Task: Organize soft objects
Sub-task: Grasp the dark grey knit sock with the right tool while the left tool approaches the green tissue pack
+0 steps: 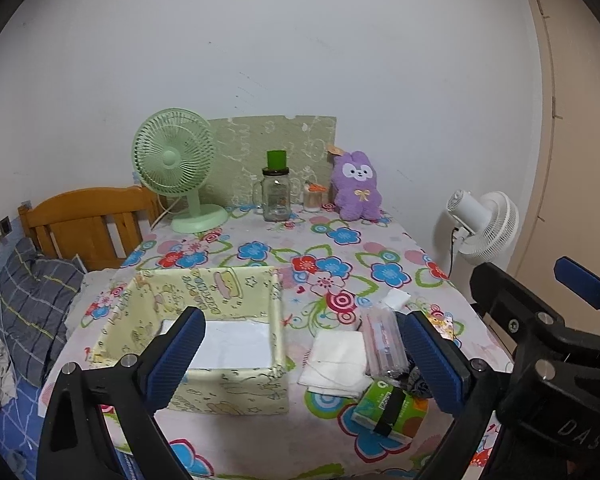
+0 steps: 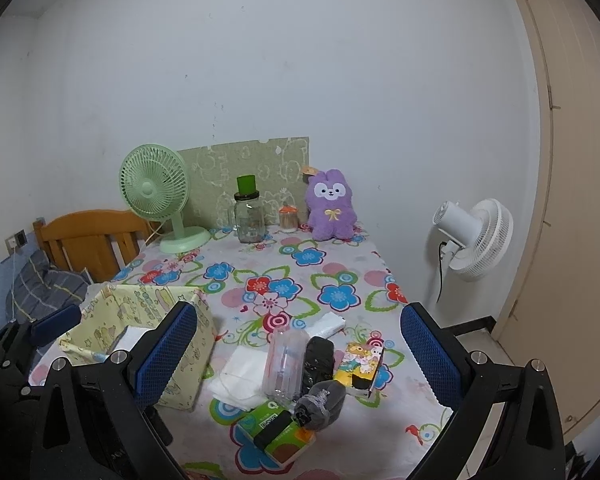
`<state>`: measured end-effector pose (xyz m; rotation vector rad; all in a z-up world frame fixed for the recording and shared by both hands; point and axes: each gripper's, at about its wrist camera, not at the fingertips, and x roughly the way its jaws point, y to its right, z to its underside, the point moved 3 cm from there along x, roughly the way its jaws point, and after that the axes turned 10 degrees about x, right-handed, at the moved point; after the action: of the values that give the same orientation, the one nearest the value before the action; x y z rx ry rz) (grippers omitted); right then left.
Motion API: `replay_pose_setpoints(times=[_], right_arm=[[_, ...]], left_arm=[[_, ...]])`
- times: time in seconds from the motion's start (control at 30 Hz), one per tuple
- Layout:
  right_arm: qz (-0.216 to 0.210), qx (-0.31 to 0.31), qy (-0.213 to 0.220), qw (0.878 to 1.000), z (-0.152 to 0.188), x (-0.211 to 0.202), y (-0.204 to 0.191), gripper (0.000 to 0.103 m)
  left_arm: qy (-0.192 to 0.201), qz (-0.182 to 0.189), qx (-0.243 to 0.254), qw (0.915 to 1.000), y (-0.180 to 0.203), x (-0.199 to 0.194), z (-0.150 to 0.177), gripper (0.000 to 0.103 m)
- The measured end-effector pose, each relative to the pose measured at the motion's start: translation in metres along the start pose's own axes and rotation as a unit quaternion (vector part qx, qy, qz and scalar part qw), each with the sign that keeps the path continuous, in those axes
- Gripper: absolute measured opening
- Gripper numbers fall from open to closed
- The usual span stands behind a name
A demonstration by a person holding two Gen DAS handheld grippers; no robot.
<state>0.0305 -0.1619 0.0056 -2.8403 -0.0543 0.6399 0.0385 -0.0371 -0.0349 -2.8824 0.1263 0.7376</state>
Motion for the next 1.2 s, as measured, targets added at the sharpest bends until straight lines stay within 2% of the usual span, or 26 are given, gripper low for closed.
replay_pose_setpoints(times=[0.73,1.07,1.2], right_arm=[[-0.002,0.003,-0.039,0.999,0.045,0.041,0.033,0.099],[-0.001,0.001,-0.084,0.996,0.076,0.069,0.039,0.093],[0.001,-0.003,-0.101,0.995,0.089,0.081,0.041,0.088]], left_arm=[[-0.043,0.059,0.022,0.9971,0.05,0.051,0.036,0.1],[-0.081,0.08,0.031,0.9931,0.068,0.074,0.067,0.1],[-0.091,0.083,0.036,0.9917,0.073,0.082,0.076,0.1]])
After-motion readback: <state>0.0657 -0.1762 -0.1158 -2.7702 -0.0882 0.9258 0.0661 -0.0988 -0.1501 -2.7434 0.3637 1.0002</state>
